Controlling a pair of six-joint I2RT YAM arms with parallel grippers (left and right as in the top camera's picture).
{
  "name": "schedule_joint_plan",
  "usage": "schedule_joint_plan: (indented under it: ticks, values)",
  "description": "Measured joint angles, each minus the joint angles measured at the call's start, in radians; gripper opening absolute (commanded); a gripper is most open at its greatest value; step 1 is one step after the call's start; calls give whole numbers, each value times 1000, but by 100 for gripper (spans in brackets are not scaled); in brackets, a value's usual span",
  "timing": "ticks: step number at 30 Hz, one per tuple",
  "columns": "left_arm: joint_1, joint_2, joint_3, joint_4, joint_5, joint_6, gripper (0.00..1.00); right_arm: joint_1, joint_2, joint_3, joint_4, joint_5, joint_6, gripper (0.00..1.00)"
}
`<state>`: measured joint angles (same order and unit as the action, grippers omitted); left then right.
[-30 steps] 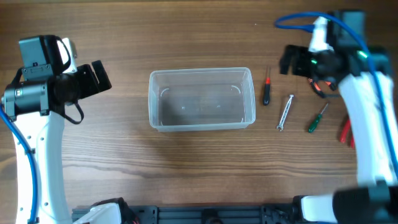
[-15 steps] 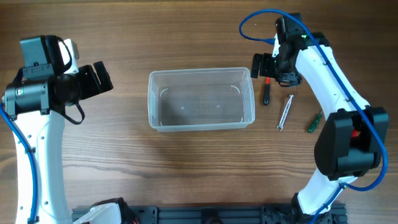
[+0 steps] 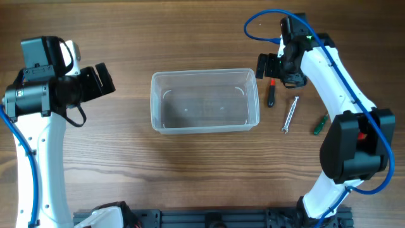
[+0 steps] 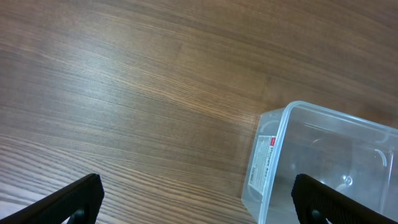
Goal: Pack container
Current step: 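Retract the left arm and grasp the red-black screwdriver with the right gripper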
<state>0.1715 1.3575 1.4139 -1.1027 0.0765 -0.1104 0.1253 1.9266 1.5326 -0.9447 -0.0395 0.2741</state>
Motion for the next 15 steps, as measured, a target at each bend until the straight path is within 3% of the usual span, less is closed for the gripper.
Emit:
schedule_joint_plan:
  ticks: [8, 15]
  values:
    - [0, 0, 0, -10, 0, 0, 100, -18, 0, -142, 89, 8, 21, 100]
    - [0, 0, 0, -13, 0, 0, 100, -42, 14, -165, 171, 15, 17, 100]
